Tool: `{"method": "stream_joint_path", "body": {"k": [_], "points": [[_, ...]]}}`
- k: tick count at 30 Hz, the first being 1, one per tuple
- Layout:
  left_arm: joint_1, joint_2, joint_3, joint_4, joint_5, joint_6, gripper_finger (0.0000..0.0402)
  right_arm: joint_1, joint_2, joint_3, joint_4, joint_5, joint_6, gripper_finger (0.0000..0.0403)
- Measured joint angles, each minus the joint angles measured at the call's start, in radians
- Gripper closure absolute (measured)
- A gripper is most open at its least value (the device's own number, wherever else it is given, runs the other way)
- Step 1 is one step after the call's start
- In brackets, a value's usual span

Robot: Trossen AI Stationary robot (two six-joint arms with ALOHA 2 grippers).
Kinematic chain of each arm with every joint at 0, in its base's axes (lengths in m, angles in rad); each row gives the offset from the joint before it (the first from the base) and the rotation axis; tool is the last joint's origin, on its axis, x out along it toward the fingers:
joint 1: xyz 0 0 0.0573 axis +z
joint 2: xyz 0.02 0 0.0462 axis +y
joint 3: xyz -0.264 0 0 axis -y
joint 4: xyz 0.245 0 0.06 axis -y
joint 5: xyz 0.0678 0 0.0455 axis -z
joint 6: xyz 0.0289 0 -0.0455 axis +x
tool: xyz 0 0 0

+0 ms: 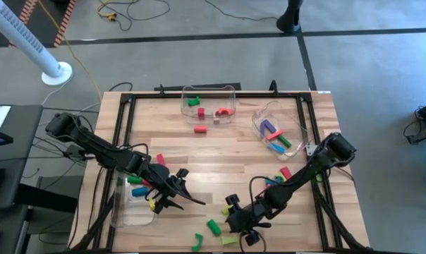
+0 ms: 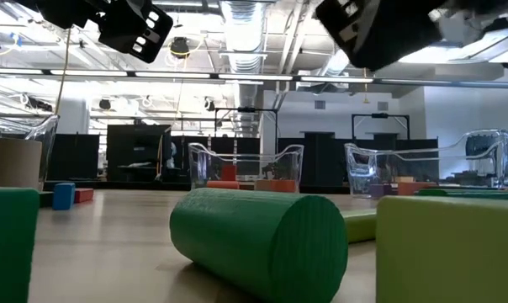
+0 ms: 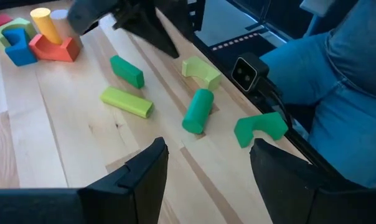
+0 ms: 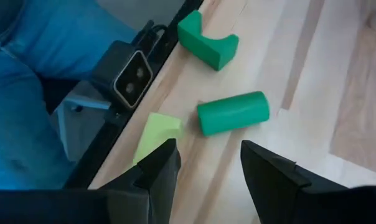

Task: Sort blocks by size
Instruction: Put the light green rectangular block into the right transparent bin

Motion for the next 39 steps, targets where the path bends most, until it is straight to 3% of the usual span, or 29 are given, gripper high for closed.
{"method": "stream_joint_path", "body": {"k": [19, 26, 39], "points": [[0.0, 0.0, 0.0, -0.004, -0.023, 0.011, 0.0185, 0.072, 0.051, 0.0, -0.04, 0.024, 0.101, 0.0201], [0.0, 0.0, 0.0, -0.002, -0.028, 0.022, 0.0185, 0.043, 0.037, 0.0, -0.163, 0.092, 0.097, 0.0201], [0.0, 0.0, 0.0, -0.004, -0.047, 0.025, 0.0185, -0.074, 0.045, 0.0, -0.143, 0.098, -0.001, 0.0201]]}}
